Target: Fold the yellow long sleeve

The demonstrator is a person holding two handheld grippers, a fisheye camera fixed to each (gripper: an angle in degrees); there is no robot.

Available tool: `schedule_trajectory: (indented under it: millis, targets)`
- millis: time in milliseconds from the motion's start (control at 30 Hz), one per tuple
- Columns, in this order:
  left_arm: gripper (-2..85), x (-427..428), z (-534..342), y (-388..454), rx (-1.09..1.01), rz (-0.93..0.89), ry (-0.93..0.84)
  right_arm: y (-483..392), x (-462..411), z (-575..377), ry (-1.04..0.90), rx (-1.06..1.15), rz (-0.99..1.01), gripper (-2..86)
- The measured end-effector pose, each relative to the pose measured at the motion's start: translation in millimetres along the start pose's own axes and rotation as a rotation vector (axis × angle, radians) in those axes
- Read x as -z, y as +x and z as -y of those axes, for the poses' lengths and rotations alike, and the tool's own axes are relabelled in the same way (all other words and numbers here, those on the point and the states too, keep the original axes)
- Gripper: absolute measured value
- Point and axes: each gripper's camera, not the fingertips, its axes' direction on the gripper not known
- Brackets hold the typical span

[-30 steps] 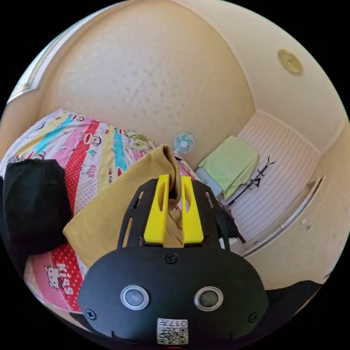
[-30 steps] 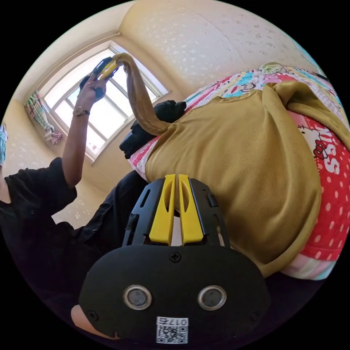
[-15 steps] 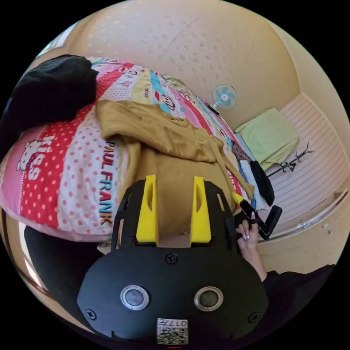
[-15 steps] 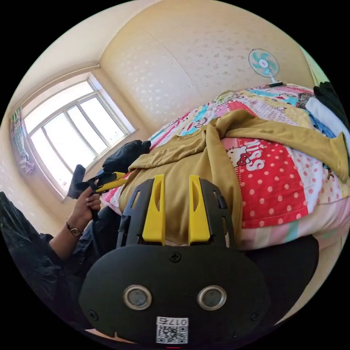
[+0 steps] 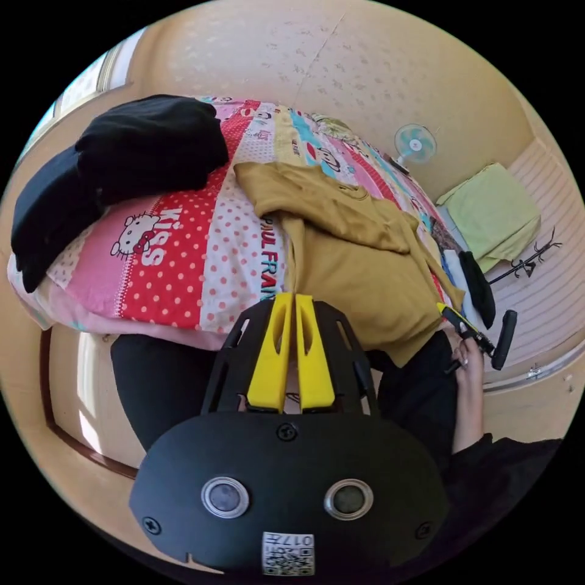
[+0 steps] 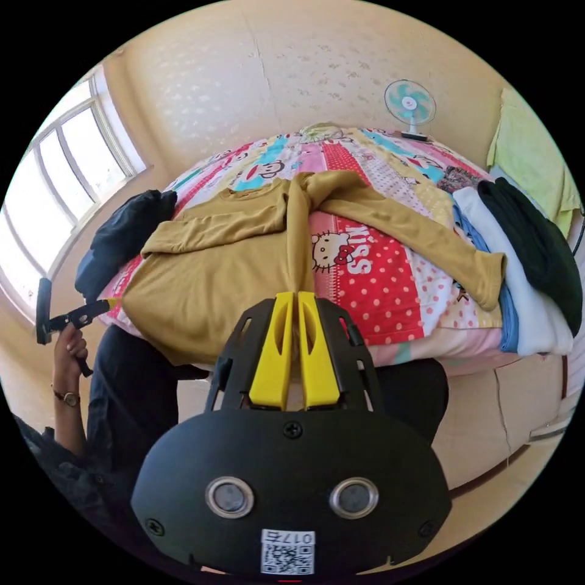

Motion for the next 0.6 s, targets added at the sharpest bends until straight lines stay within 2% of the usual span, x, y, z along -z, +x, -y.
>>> schedule_trajectory:
  millis: [33, 67, 133, 200, 233, 267, 300, 367, 433, 533, 600]
  targets:
    - [-0.6, 16.3, -8.0, -10.8, 0.031, 0.033, 0.033, 4.5, 8.6, 6.6, -0.05, -0.018, 0.078, 2.5]
    - [-0.7, 29.9, -15.9, -19.8, 0.046, 0.145, 0.054, 4.7, 10.5, 12.3, -0.123, 0.004, 0.083, 2.7]
    - [-0.6, 38.3, -23.8, -40.1, 0.093, 0.197, 0.051, 4.6, 3.5, 17.6, -0.252, 0.036, 0.009, 3.1]
    - [-0.1, 35.3, -27.9, -66.4, 0.177, 0.036, 0.066, 7.6, 3.1, 20.4, -0.3, 0.014, -0.043, 4.0]
    - [0.9, 29.7, -29.4, -78.6, 0.205, -0.117, 0.105, 6.0, 12.1, 23.1, -0.237, 0.011, -0.033, 4.9]
    - [2.1, 22.2, -28.3, -84.1, 0.207, -0.263, 0.144, 3.9, 25.1, 28.2, -0.114, -0.003, 0.022, 6.4]
    - [2.9, 17.9, -26.4, -84.0, 0.2, -0.321, 0.162, 3.7, 30.2, 32.1, -0.056, -0.017, 0.067, 7.1]
    - [4.3, -4.6, -6.4, -65.1, 0.112, -0.414, 0.165, 6.2, 27.4, 61.5, 0.022, -0.078, 0.281, 10.0]
    - [5.2, -29.6, 16.5, -38.8, 0.019, -0.372, 0.085, 8.7, 0.4, 90.7, -0.042, -0.132, 0.357, 12.2]
    - [7.0, -83.8, 36.9, 1.9, -0.089, -0.137, -0.001, 21.6, -64.8, 127.9, -0.19, -0.275, 0.443, 12.6]
    - [7.1, -119.2, 30.3, 14.0, -0.117, 0.002, -0.036, 33.9, -89.1, 140.5, -0.206, -0.365, 0.452, 9.7]
